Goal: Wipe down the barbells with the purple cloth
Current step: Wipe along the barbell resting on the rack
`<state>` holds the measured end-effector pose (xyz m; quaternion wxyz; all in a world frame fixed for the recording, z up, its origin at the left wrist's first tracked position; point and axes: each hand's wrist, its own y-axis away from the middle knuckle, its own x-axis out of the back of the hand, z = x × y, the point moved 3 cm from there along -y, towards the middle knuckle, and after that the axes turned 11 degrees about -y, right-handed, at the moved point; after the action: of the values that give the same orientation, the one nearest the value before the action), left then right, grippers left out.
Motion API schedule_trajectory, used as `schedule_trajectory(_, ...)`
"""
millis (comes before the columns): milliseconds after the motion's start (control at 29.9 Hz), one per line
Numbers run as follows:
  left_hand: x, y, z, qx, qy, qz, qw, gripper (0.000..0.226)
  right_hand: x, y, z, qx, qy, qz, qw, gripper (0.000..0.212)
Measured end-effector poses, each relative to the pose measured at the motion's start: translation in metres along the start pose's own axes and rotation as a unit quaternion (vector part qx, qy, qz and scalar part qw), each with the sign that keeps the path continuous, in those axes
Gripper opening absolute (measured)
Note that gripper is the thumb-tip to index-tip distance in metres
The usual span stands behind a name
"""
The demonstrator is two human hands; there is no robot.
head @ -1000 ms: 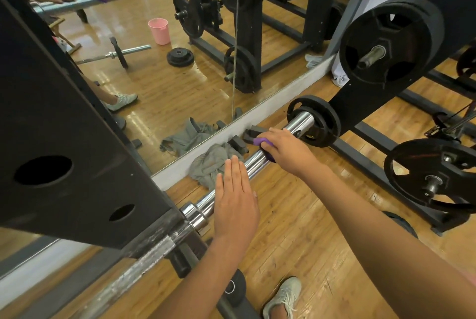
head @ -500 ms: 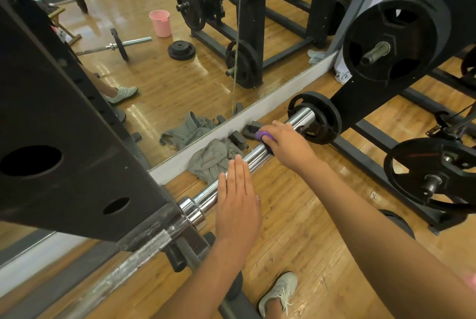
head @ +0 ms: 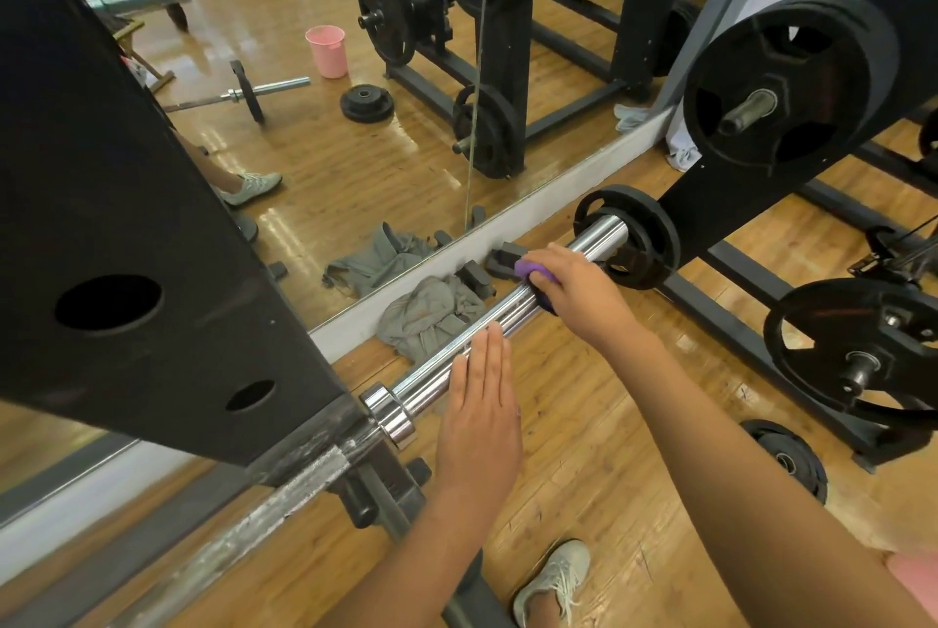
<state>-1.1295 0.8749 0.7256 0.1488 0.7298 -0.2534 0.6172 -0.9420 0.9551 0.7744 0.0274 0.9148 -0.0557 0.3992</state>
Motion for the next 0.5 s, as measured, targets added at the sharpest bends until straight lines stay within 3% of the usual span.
schedule_trajectory(100, -0.004, 0.004, 0.004, -0.009, 0.004, -0.015, 1.000, 0.076, 0.003, -0.003, -0.001, -0.003, 0.008, 0.018, 1.000, 0.030)
schedule_trajectory(268, 0.021, -0.003, -0.004, 0.027, 0.135, -0.008, 0.990, 0.068, 0.002, 0.002, -0.001, 0.014, 0.012, 0.003, 1.000, 0.034)
schedule_trajectory(502, 0.020, -0.043, -0.058, 0.094, 0.153, -0.111, 0.977, 0.068, 0.004, -0.008, 0.006, -0.015, 0.000, 0.000, 1.000, 0.030)
